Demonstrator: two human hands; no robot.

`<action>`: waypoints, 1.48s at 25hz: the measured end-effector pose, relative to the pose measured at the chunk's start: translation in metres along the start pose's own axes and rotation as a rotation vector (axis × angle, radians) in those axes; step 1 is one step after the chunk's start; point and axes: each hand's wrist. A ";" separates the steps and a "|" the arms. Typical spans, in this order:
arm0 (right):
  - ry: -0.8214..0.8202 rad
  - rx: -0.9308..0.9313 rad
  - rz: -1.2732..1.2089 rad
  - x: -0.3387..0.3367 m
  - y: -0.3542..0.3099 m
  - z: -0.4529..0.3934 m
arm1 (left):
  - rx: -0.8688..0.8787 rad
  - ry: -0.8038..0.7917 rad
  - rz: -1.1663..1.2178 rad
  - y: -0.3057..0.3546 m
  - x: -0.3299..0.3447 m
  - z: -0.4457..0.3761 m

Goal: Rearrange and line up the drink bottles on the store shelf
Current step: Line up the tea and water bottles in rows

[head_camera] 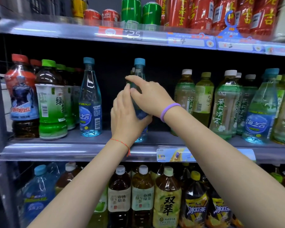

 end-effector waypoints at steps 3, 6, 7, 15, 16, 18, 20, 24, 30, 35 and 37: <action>-0.053 -0.088 -0.212 0.007 -0.010 0.003 | 0.036 0.042 -0.072 -0.013 -0.012 0.003; 0.121 -0.156 -0.508 0.029 -0.013 0.006 | 0.039 0.070 -0.176 -0.034 -0.025 0.003; 0.231 -0.119 -0.551 0.034 -0.013 0.005 | 0.054 0.083 -0.261 -0.041 -0.029 0.004; 0.055 0.590 -0.551 0.069 0.020 -0.008 | 0.042 -0.008 -0.369 -0.063 -0.043 0.004; 0.007 0.588 -0.579 0.074 0.021 -0.008 | 0.049 -0.018 -0.338 -0.063 -0.043 0.005; -0.035 0.578 -0.613 0.080 0.023 -0.012 | 0.064 -0.007 -0.303 -0.064 -0.045 0.008; -0.057 0.574 -0.653 0.084 0.027 -0.018 | 0.147 0.042 -0.334 -0.063 -0.046 0.012; -0.067 0.529 -0.631 0.083 0.029 -0.020 | 0.319 0.065 -0.131 -0.048 -0.039 0.013; -0.177 0.454 -0.275 0.034 0.044 0.021 | -0.135 -0.285 0.059 -0.005 -0.007 -0.004; 0.267 0.438 0.176 -0.014 0.068 0.067 | -0.290 -0.392 0.008 0.026 0.029 -0.016; 0.221 0.507 0.176 -0.017 0.083 0.073 | -0.301 -0.388 0.010 0.032 0.041 -0.014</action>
Point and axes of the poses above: each hand's wrist, its own z-axis away from the middle knuckle, its own x-axis out of the palm, y = z × x, and after that the axes turned 9 degrees about -y, right-handed
